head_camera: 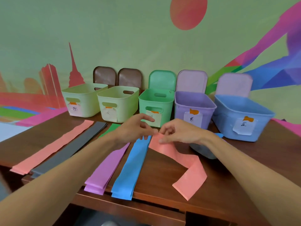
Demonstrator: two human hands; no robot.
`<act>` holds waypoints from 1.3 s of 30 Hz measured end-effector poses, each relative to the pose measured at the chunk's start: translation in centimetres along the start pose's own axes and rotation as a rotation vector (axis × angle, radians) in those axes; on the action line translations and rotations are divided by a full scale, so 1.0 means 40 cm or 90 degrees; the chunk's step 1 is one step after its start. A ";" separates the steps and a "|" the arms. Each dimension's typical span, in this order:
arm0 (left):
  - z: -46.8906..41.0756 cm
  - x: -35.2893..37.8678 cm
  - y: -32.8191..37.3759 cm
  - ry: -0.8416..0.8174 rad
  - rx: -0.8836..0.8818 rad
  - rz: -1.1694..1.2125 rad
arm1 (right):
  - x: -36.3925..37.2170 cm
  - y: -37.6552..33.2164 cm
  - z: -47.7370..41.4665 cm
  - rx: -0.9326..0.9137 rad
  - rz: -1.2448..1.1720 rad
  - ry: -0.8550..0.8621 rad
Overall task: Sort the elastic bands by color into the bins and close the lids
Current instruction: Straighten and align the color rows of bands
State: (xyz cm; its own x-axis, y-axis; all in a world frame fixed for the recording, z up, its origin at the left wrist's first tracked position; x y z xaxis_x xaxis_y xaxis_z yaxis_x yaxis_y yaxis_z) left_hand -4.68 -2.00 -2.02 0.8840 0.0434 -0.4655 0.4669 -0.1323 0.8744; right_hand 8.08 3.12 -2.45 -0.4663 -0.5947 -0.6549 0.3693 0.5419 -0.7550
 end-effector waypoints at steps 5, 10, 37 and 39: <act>0.002 -0.024 0.015 0.068 -0.003 0.086 | -0.060 -0.047 0.022 -0.004 -0.006 0.094; 0.016 0.018 0.003 0.009 -0.033 0.038 | -0.127 -0.071 0.042 -0.035 -0.034 0.262; 0.057 -0.086 -0.012 0.113 -0.024 -0.055 | -0.231 -0.186 -0.015 -0.091 -0.583 0.648; 0.074 -0.135 -0.022 0.147 -0.024 -0.112 | -0.218 -0.173 -0.045 -0.062 -0.544 0.653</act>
State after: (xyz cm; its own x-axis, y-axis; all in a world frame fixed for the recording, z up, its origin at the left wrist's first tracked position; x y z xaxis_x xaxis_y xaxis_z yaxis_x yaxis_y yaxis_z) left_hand -9.94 -5.06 -0.70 0.7695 0.2874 -0.5704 0.6099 -0.0655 0.7898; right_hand 8.16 5.64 8.54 -0.9255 -0.0766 0.3710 -0.3766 0.2918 -0.8792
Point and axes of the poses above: each hand's wrist, its own z-axis away from the middle knuckle, its own x-axis out of the palm, y = z × x, the point moved 7 cm from there along -z, towards the middle knuckle, and after that the axes turned 4 degrees about -z, right-handed, at the moved point
